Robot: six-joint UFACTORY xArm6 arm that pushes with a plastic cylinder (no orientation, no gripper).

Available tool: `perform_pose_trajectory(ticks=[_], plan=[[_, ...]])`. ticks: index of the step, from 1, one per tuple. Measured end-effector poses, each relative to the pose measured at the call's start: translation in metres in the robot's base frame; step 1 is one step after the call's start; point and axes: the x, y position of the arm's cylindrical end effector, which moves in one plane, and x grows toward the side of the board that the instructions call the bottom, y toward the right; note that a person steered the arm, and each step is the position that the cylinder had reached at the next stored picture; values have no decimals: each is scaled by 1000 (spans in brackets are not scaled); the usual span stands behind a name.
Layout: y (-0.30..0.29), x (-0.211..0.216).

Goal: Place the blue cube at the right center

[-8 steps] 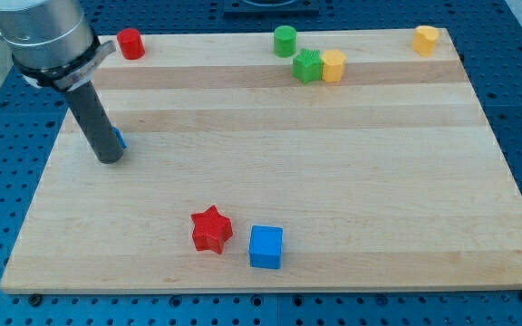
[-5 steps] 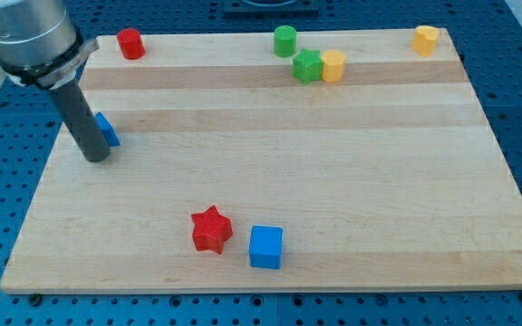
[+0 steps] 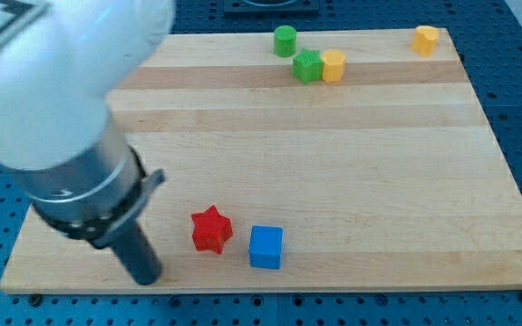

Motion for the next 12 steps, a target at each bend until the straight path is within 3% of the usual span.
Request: perform_pose_trajectory(ticks=[4,8,10,12], plan=[[166,-11],[161,-30],[122,-40],[121,-90]])
